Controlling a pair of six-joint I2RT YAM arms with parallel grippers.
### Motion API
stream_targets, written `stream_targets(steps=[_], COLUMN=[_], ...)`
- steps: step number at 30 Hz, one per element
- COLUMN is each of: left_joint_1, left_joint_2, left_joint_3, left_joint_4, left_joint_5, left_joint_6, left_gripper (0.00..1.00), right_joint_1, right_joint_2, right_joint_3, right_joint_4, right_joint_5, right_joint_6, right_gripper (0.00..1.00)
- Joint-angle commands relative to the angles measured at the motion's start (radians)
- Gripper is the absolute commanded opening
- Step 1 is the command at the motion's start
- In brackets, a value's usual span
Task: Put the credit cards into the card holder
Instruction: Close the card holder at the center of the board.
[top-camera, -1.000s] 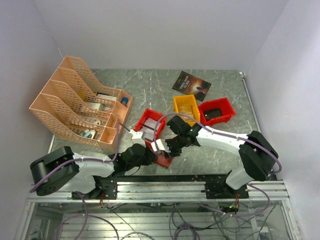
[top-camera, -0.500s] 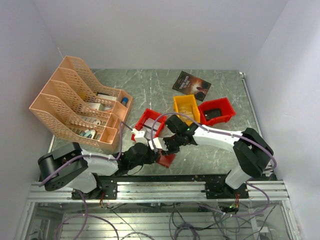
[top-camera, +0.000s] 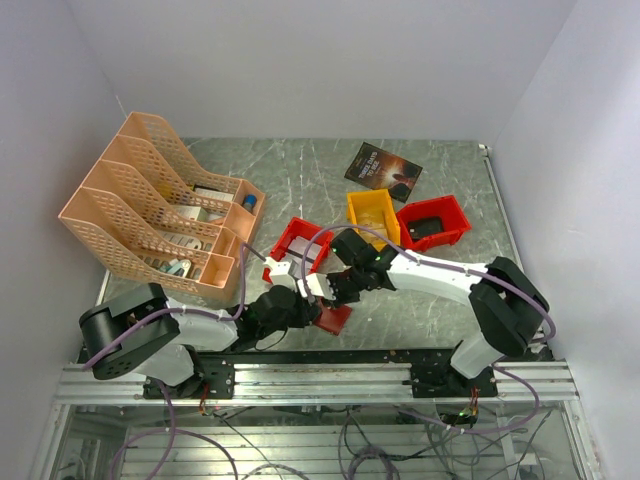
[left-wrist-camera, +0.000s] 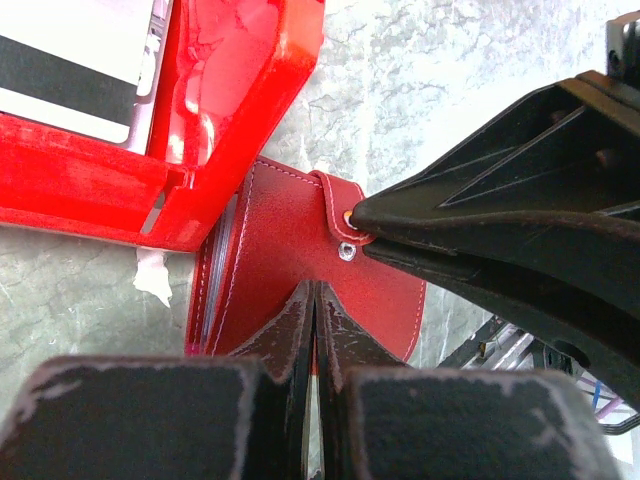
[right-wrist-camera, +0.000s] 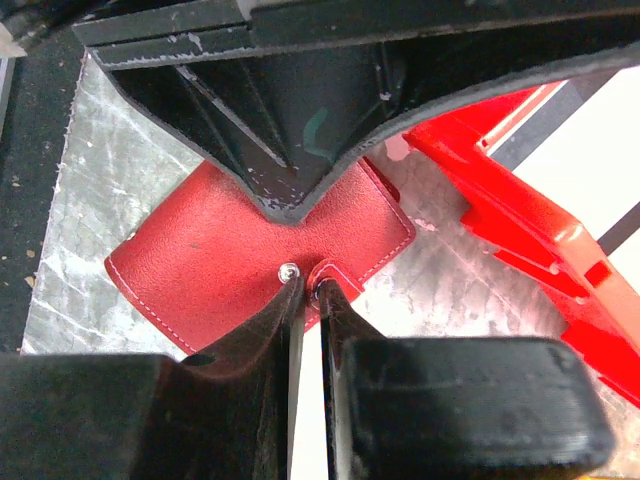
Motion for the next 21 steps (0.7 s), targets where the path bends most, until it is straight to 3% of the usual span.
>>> stream_targets(steps=[1,9,21], left_joint_1=[0.004,0.004,0.004], left_joint_2=[0.017,0.014,0.028], left_joint_3=[0.002,0.004,0.000], left_joint_4=[-0.017,-0.018,0.003], left_joint_5=[-0.002,-0.003,0.004], left_joint_6=[0.012,0.009,0.006], left_gripper=[0.08,0.08,0.08], right_joint_1=[-0.002,-0.003,-0.013], right_joint_2=[-0.040,-0.027,-0.038], right_joint_3=[-0.001,-0.004,-0.042], right_joint_4=[-0.001,-0.012,-0.010], right_joint_5=[0.021,0.018,0.004], right_joint_6=[0.014,0.003,-0.011], right_gripper=[0.12,0.00,0.00])
